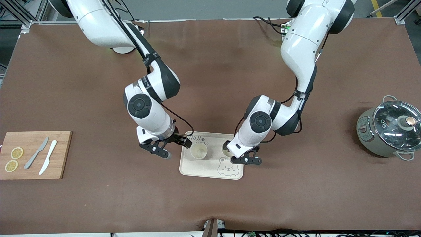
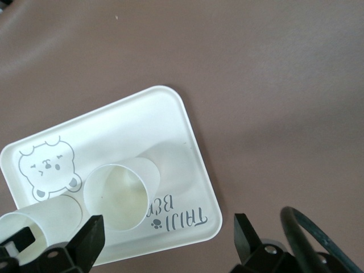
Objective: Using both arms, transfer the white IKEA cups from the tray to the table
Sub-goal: 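Grasp one white cup with each gripper on the tray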
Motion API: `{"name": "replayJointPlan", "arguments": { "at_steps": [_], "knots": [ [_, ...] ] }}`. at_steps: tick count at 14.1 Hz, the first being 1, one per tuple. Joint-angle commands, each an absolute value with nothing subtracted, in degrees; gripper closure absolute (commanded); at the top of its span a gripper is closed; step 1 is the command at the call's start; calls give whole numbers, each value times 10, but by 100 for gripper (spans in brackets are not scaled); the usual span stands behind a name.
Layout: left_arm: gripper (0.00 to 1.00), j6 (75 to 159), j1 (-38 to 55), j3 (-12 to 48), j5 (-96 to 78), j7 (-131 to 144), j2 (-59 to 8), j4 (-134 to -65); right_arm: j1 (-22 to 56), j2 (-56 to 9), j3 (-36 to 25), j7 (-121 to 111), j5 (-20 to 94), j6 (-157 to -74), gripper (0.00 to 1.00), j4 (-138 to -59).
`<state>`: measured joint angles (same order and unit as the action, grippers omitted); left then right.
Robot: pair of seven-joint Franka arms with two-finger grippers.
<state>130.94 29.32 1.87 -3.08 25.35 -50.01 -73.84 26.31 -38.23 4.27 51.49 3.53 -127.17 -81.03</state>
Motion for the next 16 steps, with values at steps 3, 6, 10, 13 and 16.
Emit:
{"name": "replayJointPlan", "arguments": {
  "at_steps": [3,6,10,13,16],
  "knots": [
    [0,1313,300,14,-11,272,-509,-733,279,-406,35,532,28,-1293,0,-794],
    [89,1312,301,14,-21,306,-508,-732,285,-419,34,536,25,-1312,0,-794],
    [100,1306,302,14,-8,332,-506,-734,286,-430,34,536,24,-1325,0,-794],
    [100,1306,301,13,-9,336,-504,-734,289,-437,34,537,24,-1338,0,-794],
    [100,1255,294,7,11,341,-476,-737,289,-446,35,537,25,-1346,0,-794]
  ]
}}
